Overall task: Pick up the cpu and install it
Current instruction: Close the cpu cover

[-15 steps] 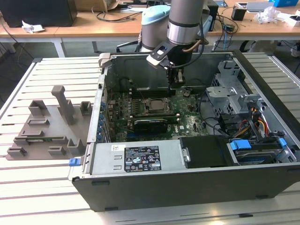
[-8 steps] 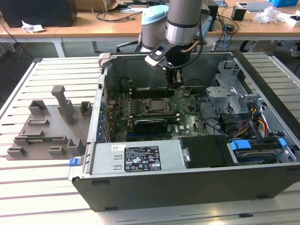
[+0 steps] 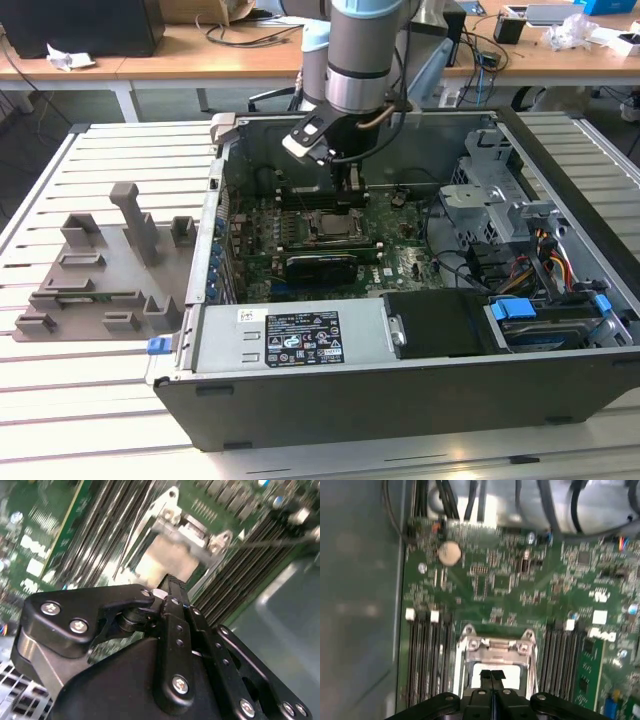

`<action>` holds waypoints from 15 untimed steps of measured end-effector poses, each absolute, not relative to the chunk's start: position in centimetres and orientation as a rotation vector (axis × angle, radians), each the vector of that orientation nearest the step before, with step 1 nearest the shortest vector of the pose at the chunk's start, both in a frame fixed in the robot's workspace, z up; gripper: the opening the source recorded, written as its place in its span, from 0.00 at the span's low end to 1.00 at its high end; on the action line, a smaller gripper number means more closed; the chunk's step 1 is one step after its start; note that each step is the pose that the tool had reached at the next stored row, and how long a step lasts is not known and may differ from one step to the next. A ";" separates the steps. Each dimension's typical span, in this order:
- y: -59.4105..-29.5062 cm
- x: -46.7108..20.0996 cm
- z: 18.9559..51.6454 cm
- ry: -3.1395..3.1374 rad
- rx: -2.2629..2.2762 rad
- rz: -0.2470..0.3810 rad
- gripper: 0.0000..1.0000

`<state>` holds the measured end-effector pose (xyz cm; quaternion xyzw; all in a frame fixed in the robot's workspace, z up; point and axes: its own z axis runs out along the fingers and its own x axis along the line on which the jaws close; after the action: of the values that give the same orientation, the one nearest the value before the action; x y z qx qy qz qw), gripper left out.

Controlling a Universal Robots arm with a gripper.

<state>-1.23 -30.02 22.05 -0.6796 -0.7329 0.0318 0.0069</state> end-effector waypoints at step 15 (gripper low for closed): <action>-30.0 -4.1 20.5 -2.293 -2.125 0.100 0.11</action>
<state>-4.13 -30.02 20.52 -0.6795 -0.7329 0.0320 0.0069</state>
